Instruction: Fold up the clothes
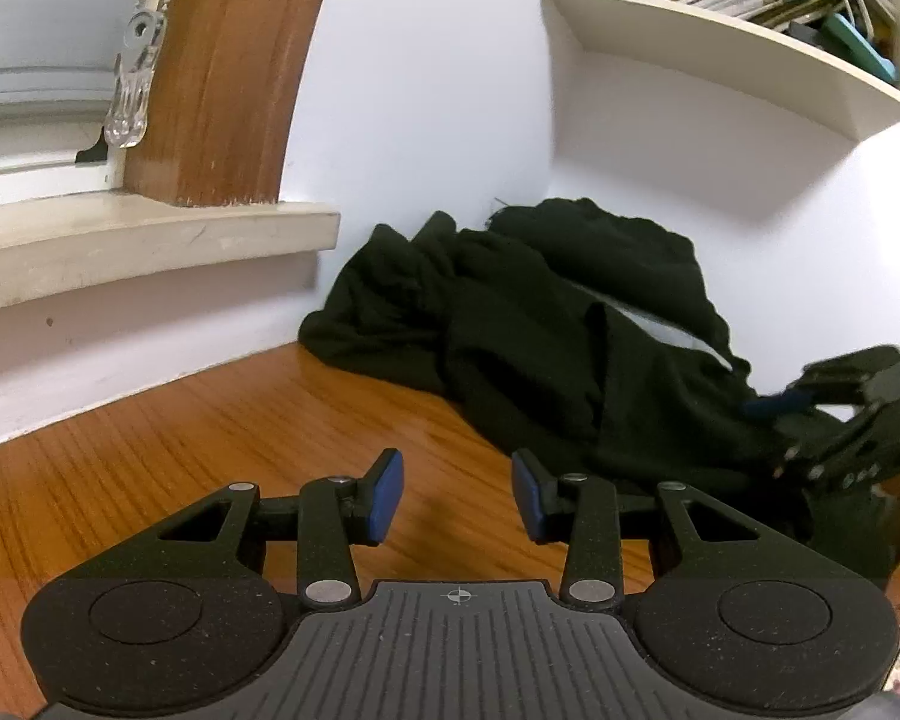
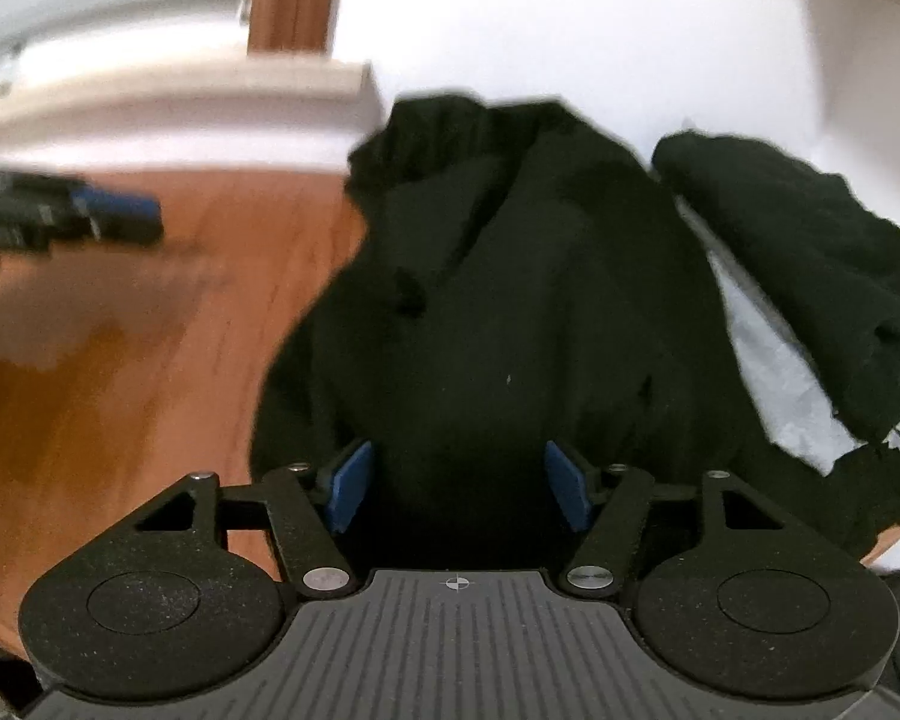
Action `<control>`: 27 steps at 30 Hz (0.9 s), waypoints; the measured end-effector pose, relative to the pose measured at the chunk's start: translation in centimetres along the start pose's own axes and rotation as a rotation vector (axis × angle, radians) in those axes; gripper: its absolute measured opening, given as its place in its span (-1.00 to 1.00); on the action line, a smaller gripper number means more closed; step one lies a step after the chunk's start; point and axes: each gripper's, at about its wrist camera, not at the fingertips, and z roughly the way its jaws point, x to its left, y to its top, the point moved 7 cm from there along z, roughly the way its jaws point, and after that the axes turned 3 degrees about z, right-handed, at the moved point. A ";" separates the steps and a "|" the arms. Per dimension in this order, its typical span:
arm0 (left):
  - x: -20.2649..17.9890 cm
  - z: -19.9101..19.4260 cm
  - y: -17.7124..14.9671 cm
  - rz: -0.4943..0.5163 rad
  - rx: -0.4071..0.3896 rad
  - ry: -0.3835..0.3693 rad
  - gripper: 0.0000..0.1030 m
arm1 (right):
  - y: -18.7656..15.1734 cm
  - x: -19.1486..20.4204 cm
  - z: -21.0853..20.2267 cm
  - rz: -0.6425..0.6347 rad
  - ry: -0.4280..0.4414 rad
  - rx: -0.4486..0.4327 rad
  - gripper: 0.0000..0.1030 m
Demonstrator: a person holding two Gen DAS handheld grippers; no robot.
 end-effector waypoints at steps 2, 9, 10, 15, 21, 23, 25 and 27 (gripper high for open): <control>0.1 0.0 0.0 -0.003 0.001 0.002 -0.17 | -0.5 0.2 1.0 -0.028 -0.009 0.017 0.21; 0.2 -0.2 -0.1 -0.003 -0.003 0.009 -0.15 | 2.5 0.7 0.2 -0.076 -0.011 -0.073 -0.85; 0.2 -0.1 -0.1 -0.004 0.000 0.010 -0.15 | 3.5 0.6 -0.4 -0.073 -0.011 -0.107 -0.87; 0.3 -0.1 0.0 -0.006 0.002 0.011 -0.15 | 9.4 -0.2 -3.1 -0.004 0.018 -0.257 -0.91; 0.4 -0.2 0.1 -0.011 -0.002 0.005 -0.07 | 14.0 0.9 -4.5 -0.035 0.017 -0.372 -0.91; 0.4 -0.2 0.1 -0.005 0.001 0.006 -0.07 | 15.3 0.5 -4.8 -0.048 -0.005 -0.412 -0.91; 0.3 -0.2 0.0 0.005 0.003 0.012 -0.07 | 16.7 -1.4 -4.7 -0.049 -0.066 -0.448 -0.91; 0.4 -0.2 0.0 0.006 0.003 0.017 -0.07 | 17.9 -4.5 -4.4 -0.030 -0.166 -0.477 -0.91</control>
